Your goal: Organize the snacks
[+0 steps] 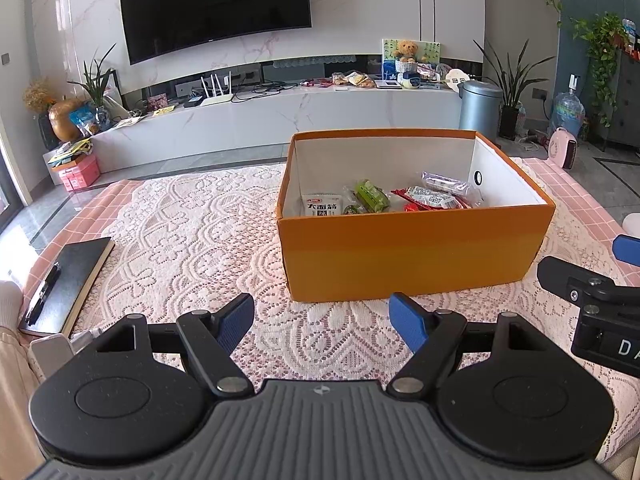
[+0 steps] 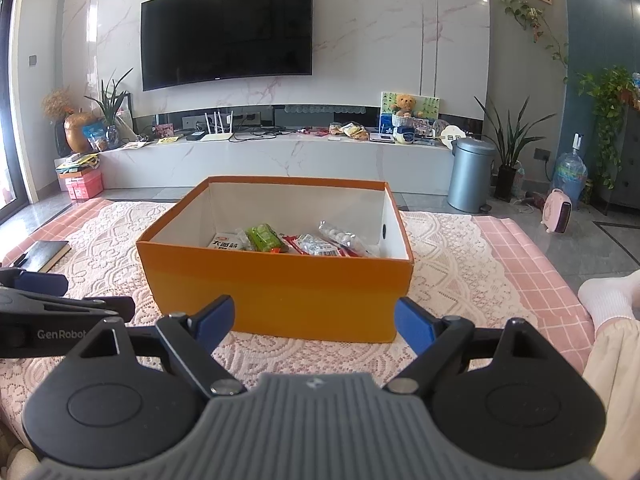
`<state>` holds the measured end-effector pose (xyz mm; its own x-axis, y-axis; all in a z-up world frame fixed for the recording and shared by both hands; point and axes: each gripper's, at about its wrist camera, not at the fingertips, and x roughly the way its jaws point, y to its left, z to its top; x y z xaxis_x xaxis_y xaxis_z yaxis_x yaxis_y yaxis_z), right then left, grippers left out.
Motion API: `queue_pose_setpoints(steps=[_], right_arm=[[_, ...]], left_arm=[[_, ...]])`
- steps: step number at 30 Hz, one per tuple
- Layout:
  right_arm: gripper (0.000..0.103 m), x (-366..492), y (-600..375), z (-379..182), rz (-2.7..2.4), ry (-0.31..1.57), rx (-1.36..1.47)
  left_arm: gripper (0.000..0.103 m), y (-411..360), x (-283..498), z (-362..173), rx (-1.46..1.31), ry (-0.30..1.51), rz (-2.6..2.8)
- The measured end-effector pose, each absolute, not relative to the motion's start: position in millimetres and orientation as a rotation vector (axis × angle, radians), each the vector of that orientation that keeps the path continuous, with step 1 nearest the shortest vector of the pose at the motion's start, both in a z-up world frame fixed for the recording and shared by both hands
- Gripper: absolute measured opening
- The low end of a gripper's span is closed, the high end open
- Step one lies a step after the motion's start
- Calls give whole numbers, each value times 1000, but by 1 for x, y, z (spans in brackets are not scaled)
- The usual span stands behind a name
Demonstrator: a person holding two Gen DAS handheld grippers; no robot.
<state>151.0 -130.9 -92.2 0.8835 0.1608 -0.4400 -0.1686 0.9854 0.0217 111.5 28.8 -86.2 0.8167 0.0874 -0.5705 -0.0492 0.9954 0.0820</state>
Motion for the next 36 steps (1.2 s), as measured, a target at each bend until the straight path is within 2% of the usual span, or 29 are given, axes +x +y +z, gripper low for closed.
queue_pose_setpoints(steps=[36], right_arm=[[85, 151, -129, -96, 174, 460, -40]], left_arm=[[90, 30, 110, -88, 68, 617, 67]])
